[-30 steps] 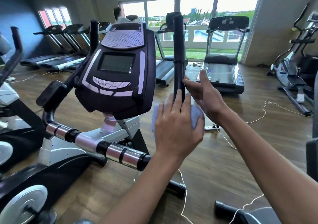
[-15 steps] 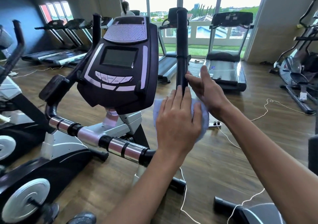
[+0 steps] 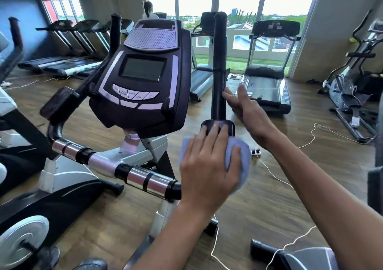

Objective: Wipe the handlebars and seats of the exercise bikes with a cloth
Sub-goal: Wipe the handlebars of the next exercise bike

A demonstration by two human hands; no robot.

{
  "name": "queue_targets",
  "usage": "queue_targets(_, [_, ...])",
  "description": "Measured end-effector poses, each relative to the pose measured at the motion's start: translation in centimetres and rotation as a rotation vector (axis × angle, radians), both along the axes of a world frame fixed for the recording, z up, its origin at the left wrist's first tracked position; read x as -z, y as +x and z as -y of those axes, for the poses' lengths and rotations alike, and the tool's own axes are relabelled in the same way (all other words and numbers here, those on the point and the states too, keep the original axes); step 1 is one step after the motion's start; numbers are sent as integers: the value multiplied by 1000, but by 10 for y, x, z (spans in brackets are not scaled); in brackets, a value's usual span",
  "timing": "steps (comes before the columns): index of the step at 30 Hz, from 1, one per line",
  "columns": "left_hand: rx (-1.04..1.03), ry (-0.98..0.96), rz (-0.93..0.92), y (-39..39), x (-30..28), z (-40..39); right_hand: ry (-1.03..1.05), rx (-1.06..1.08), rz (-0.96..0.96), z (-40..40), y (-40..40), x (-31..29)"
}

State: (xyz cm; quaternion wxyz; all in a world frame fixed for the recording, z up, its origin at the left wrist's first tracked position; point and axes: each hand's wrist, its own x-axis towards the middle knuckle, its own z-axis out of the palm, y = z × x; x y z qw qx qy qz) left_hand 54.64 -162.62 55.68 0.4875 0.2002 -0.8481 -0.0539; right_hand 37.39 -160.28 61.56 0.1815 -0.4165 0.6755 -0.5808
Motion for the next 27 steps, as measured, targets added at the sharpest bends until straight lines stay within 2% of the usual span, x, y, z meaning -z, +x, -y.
queue_targets(3, [87,-80,-52,16,9,13,78,64,-153,-3,6,-3])
queue_targets(5, [97,20,-142,20,-1,32,123,83,-243,-12,8,-7])
queue_targets(8, [-34,270,-298,45,-10,67,89,103,-410,-21,18,-7])
queue_targets(10, [-127,245,-161,61,2,63,52,120,-507,-16,33,-6])
queue_targets(12, [-240,49,86,63,29,33,122,133,-637,-3,51,-7])
queue_targets(13, [-267,-11,139,61,40,19,205,149,-735,4,60,-5])
queue_targets(15, [-247,-32,133,54,46,19,409,218,-954,14,74,1])
queue_targets(17, [-131,-106,143,57,39,41,527,263,-1070,15,80,4])
queue_targets(19, [31,-185,150,66,35,69,570,266,-1129,12,81,5])
queue_targets(21, [95,-182,135,75,37,84,616,275,-1168,8,83,6])
queue_targets(25, [-123,-54,5,60,47,37,679,302,-1186,9,90,8])
queue_targets(27, [-133,-47,-16,53,52,10,688,309,-1190,9,91,7])
